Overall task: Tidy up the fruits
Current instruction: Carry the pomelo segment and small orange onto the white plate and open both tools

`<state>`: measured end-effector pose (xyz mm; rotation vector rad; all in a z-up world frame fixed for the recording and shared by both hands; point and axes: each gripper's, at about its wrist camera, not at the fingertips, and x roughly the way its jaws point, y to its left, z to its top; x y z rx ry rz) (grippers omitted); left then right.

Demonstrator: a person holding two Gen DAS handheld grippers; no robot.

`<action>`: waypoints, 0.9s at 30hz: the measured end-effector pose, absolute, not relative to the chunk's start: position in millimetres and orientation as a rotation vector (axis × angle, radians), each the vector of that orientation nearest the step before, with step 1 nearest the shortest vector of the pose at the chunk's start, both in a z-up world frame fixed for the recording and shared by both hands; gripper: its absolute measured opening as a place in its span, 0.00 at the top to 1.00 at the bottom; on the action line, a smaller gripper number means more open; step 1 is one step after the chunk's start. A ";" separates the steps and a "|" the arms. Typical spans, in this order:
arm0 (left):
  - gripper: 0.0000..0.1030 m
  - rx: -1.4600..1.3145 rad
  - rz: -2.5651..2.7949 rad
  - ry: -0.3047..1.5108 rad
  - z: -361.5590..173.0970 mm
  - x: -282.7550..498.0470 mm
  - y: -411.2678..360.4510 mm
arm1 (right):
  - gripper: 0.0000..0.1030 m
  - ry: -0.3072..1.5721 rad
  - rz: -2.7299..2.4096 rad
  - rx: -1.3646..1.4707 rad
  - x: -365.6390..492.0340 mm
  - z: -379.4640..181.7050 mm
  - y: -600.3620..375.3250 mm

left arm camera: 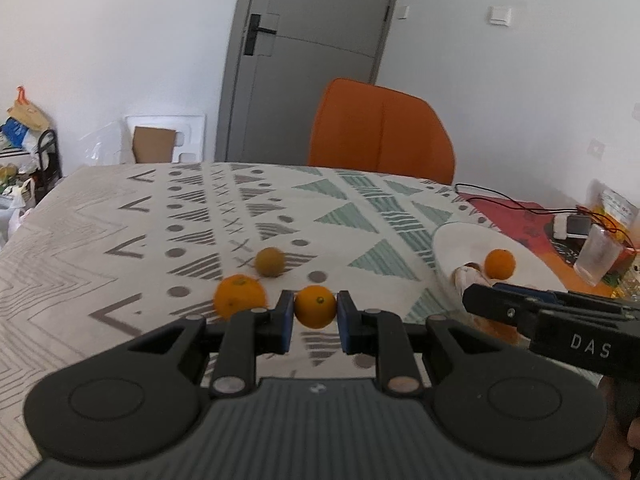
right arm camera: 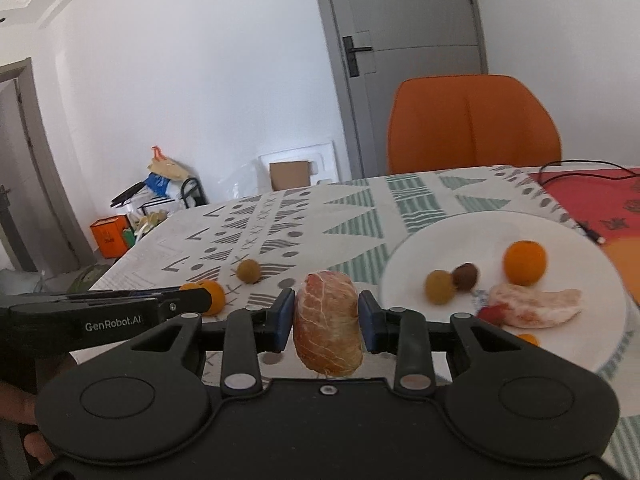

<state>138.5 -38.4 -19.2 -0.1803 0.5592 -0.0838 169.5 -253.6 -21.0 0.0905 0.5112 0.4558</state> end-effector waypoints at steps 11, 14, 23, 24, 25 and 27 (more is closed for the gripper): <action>0.79 -0.155 -0.151 0.543 -13.9 148.0 -73.5 | 0.68 0.486 0.377 0.120 164.1 -18.1 -292.6; 0.79 -0.149 -0.167 0.540 -13.6 150.1 -82.0 | 0.68 0.486 0.357 0.129 163.4 -19.1 -301.7; 0.79 -0.127 -0.200 0.550 -16.8 161.2 -110.8 | 0.68 0.495 0.310 0.163 163.6 -29.4 -334.2; 0.79 -0.126 -0.205 0.552 -17.6 162.7 -113.6 | 0.68 0.497 0.304 0.167 164.2 -30.6 -337.7; 0.79 -0.126 -0.211 0.555 -18.4 164.1 -116.2 | 0.68 0.499 0.296 0.171 164.6 -31.6 -341.4; 0.79 -0.122 -0.221 0.560 -20.0 167.5 -121.7 | 0.68 0.500 0.279 0.182 165.8 -33.6 -349.2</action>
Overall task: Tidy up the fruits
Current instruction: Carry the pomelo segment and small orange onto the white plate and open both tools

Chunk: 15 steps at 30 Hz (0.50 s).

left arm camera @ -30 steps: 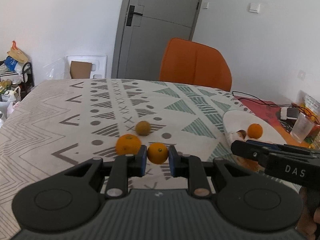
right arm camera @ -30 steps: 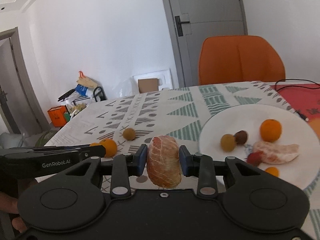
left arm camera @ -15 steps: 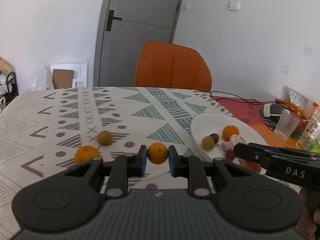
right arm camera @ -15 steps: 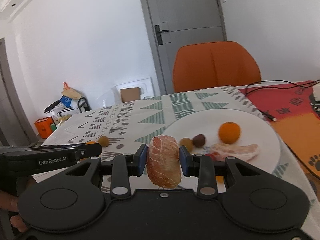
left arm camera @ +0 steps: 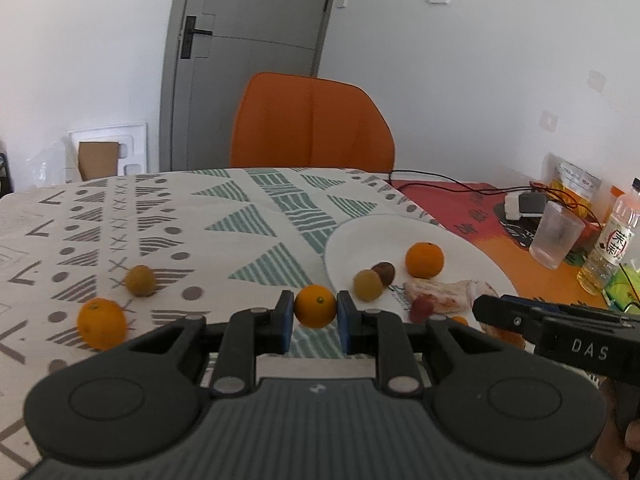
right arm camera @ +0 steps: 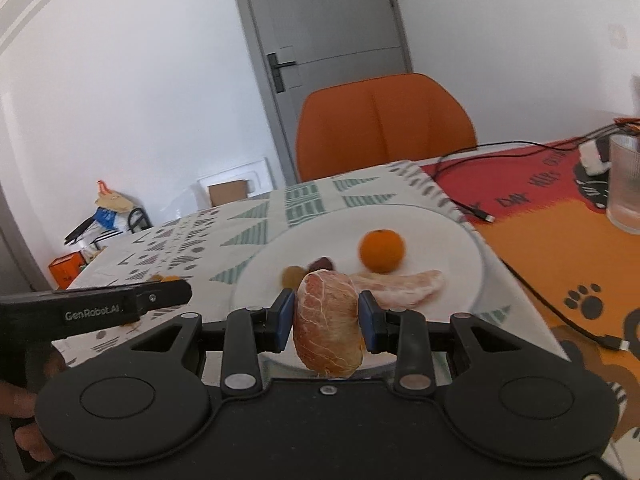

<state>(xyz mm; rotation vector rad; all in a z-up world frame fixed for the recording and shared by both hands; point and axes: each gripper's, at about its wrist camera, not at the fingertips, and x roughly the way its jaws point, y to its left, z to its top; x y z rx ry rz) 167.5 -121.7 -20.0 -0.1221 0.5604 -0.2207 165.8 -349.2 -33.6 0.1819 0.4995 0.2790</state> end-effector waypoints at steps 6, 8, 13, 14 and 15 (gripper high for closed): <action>0.79 -0.114 -0.246 0.569 -23.0 178.2 -133.9 | 0.68 0.504 0.231 0.208 173.0 -38.8 -367.8; 0.79 -0.113 -0.261 0.573 -23.5 181.8 -138.5 | 0.68 0.507 0.218 0.216 175.3 -40.3 -373.2; 0.79 -0.101 -0.294 0.572 -22.0 188.9 -152.2 | 0.68 0.505 0.185 0.227 177.8 -41.2 -382.6; 0.79 -0.097 -0.300 0.569 -21.2 189.9 -155.5 | 0.68 0.503 0.180 0.229 178.3 -40.7 -384.4; 0.79 -0.093 -0.306 0.566 -20.3 190.7 -158.8 | 0.68 0.501 0.175 0.230 179.2 -40.2 -386.2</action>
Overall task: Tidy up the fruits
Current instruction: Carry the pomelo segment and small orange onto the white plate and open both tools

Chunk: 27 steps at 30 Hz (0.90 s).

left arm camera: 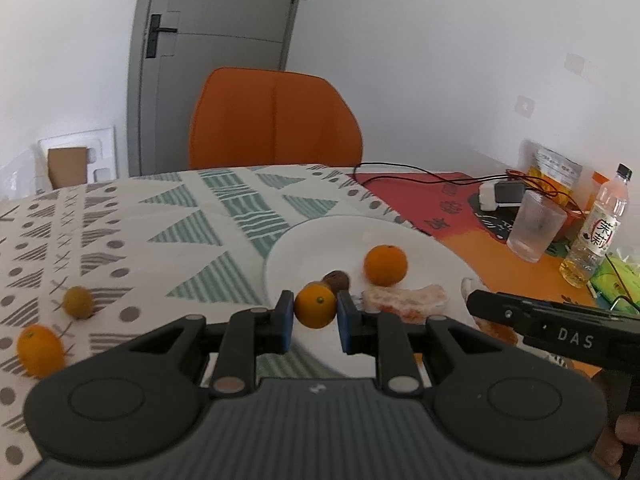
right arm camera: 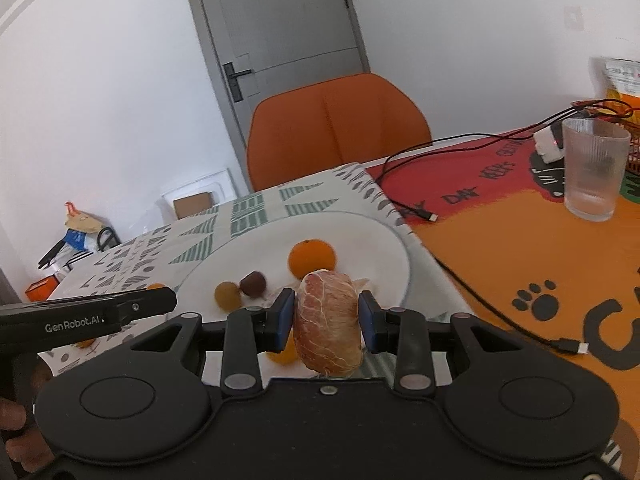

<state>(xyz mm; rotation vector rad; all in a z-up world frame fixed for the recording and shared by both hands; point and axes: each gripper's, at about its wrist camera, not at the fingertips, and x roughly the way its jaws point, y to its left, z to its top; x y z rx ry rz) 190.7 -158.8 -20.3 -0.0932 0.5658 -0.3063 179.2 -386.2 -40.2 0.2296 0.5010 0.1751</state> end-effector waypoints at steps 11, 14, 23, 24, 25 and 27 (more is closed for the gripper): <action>0.75 -0.050 -0.336 0.532 -15.5 198.2 -174.9 | 0.55 0.510 0.163 0.229 176.4 -38.8 -389.6; 0.70 -0.045 -0.310 0.528 -15.1 196.4 -171.5 | 0.55 0.520 0.162 0.236 177.4 -39.7 -389.2; 0.48 -0.086 -0.232 0.513 -8.6 187.2 -141.2 | 0.54 0.519 0.186 0.219 176.0 -35.3 -375.7; 0.48 -0.093 -0.228 0.511 -7.0 185.4 -137.1 | 0.54 0.521 0.186 0.218 176.1 -34.8 -373.9; 0.42 -0.097 -0.227 0.508 -5.7 183.7 -133.8 | 0.53 0.524 0.186 0.215 176.2 -33.8 -371.2; 0.33 -0.099 -0.217 0.494 -3.4 179.2 -127.9 | 0.47 0.521 0.186 0.206 174.9 -31.5 -366.0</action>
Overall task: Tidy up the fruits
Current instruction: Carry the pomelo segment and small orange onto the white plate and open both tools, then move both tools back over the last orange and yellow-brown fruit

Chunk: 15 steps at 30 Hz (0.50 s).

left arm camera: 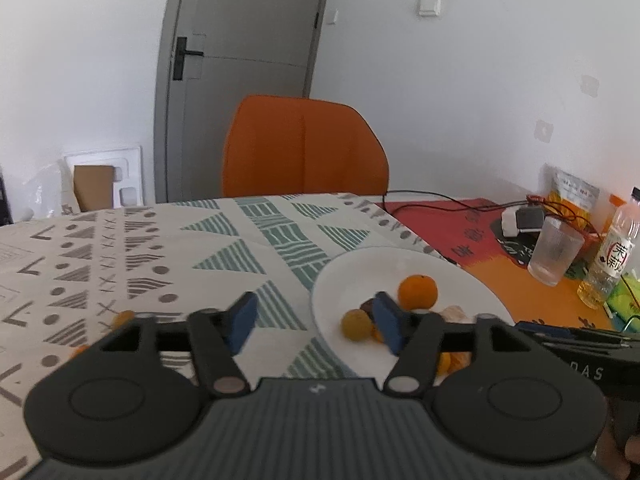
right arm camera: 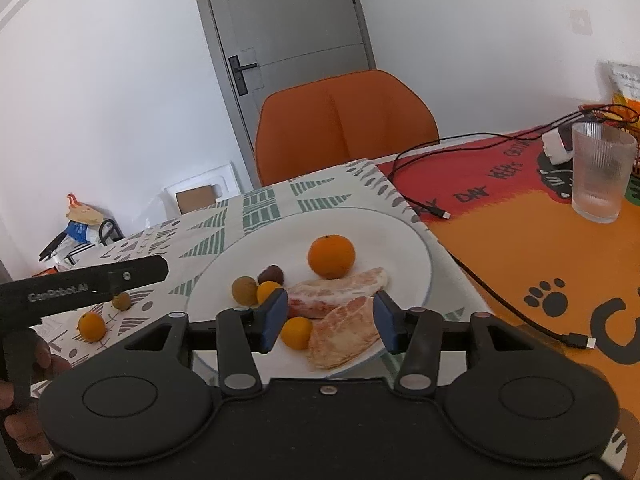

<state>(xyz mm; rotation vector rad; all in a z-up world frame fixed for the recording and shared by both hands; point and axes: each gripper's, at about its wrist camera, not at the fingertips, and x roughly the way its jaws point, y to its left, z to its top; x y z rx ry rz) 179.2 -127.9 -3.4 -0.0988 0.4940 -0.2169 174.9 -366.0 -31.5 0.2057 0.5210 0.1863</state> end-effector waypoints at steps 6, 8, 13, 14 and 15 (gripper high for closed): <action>0.17 -0.100 -0.166 0.464 -1.8 168.3 -104.2 | 0.26 0.513 0.214 0.179 170.8 -28.7 -345.6; 0.17 -0.100 -0.140 0.462 -0.9 166.5 -97.6 | 0.16 0.513 0.239 0.184 169.0 -28.6 -339.9; 0.13 -0.105 -0.099 0.448 3.3 160.8 -83.5 | 0.00 0.494 0.273 0.152 165.0 -25.7 -324.2; 0.12 -0.104 -0.094 0.450 3.4 159.8 -81.3 | 0.00 0.494 0.281 0.152 165.0 -24.9 -322.1; 0.12 -0.104 -0.090 0.456 3.5 159.1 -79.2 | 0.00 0.493 0.289 0.152 165.1 -24.1 -320.0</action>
